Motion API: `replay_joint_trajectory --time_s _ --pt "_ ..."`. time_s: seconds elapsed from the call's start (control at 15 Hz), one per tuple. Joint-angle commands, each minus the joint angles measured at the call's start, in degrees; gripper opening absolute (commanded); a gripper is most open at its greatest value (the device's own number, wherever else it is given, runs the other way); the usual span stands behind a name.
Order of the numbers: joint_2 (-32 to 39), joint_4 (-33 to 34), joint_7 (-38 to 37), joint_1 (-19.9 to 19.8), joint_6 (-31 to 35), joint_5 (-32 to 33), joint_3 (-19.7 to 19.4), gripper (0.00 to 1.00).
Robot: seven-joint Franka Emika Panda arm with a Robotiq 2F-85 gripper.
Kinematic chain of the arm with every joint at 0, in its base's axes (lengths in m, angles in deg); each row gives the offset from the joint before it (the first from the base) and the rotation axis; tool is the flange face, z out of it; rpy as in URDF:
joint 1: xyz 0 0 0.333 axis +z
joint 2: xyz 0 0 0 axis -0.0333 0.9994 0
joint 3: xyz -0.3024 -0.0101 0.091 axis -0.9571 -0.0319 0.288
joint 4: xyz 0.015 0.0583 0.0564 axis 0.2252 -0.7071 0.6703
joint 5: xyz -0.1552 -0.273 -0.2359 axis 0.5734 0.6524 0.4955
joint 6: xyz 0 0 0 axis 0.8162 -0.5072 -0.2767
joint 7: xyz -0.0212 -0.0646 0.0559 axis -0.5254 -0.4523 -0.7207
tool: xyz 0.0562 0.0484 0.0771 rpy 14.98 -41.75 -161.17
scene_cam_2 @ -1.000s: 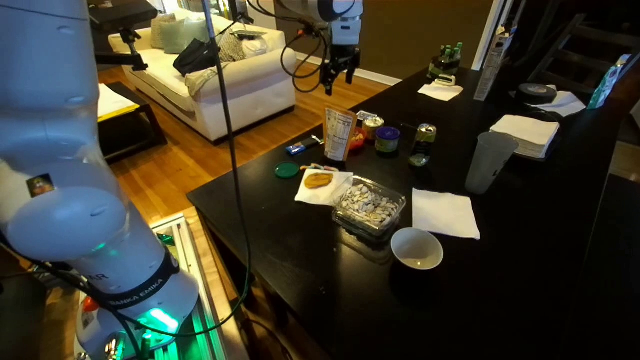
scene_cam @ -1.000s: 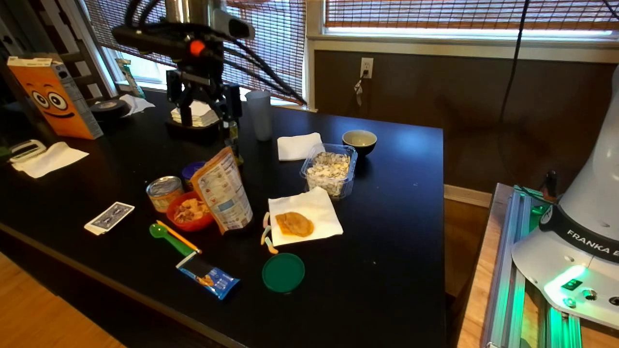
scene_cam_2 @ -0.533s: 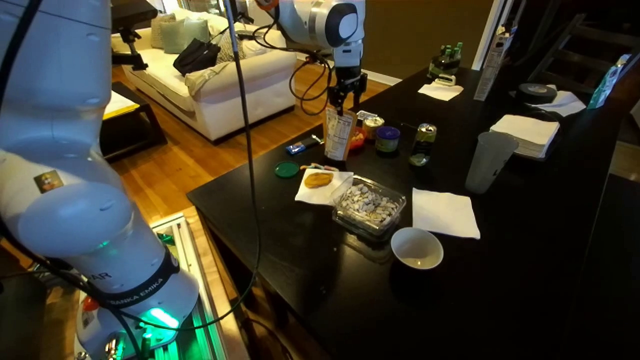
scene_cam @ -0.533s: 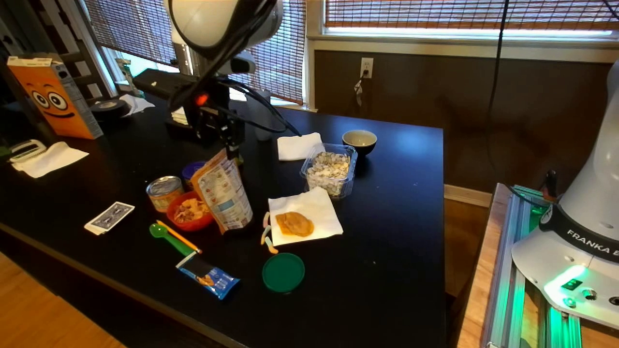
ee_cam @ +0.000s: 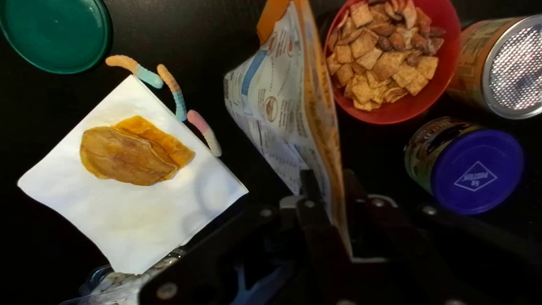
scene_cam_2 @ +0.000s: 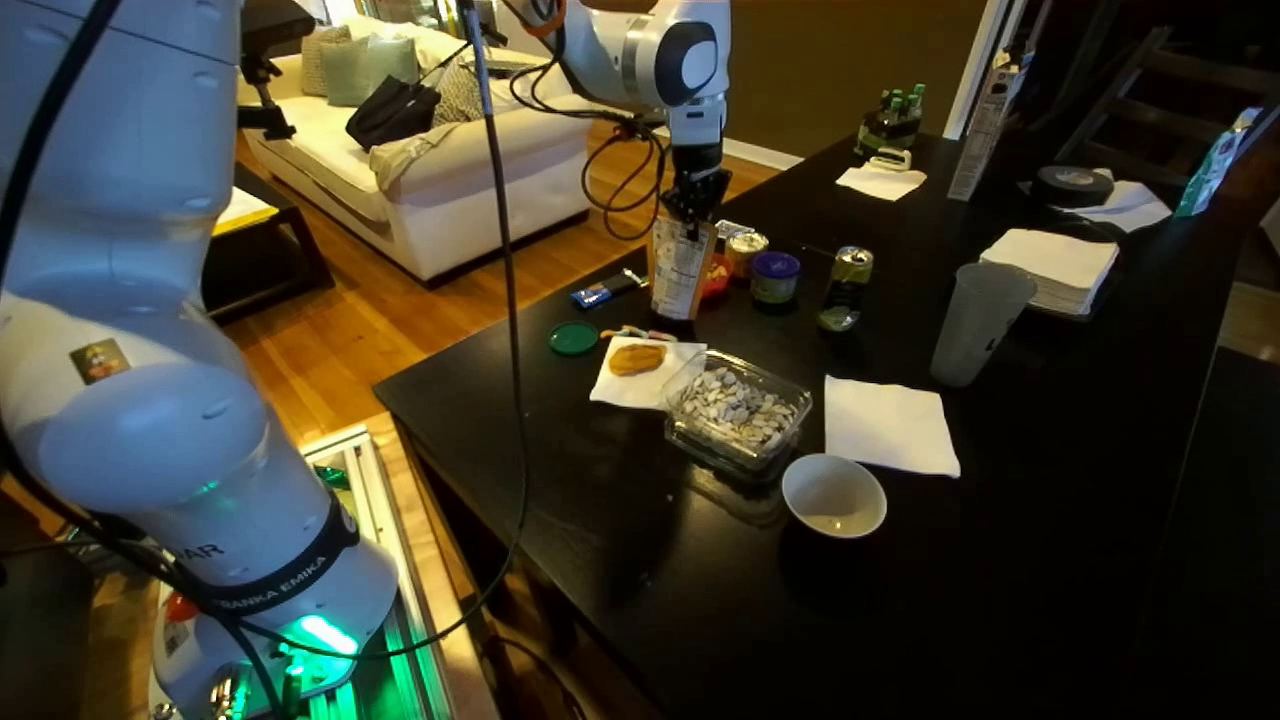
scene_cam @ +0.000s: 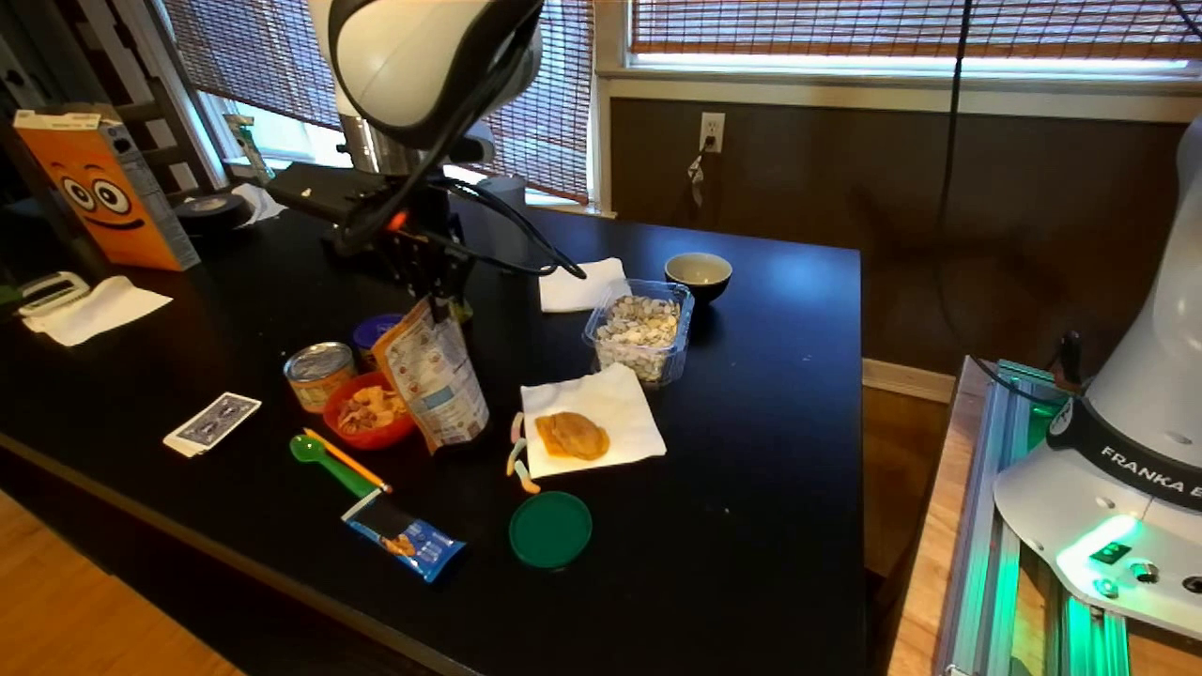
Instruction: Shift the orange packet to the right
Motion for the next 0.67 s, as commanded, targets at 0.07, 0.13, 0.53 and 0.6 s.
replay_joint_trajectory --time_s 0.07,0.13,0.53,0.6 --pt "-1.4 3.2 -2.8 0.3 -7.5 0.8 -1.2 0.0" --pt "-1.8 3.8 -4.6 0.3 -9.8 1.1 -1.8 0.0" --pt "-1.9 8.9 -16.9 -1.9 -19.4 0.0 -4.4 0.01" --pt "-1.4 9.9 -18.7 -2.6 -20.0 -1.3 -4.3 0.01"
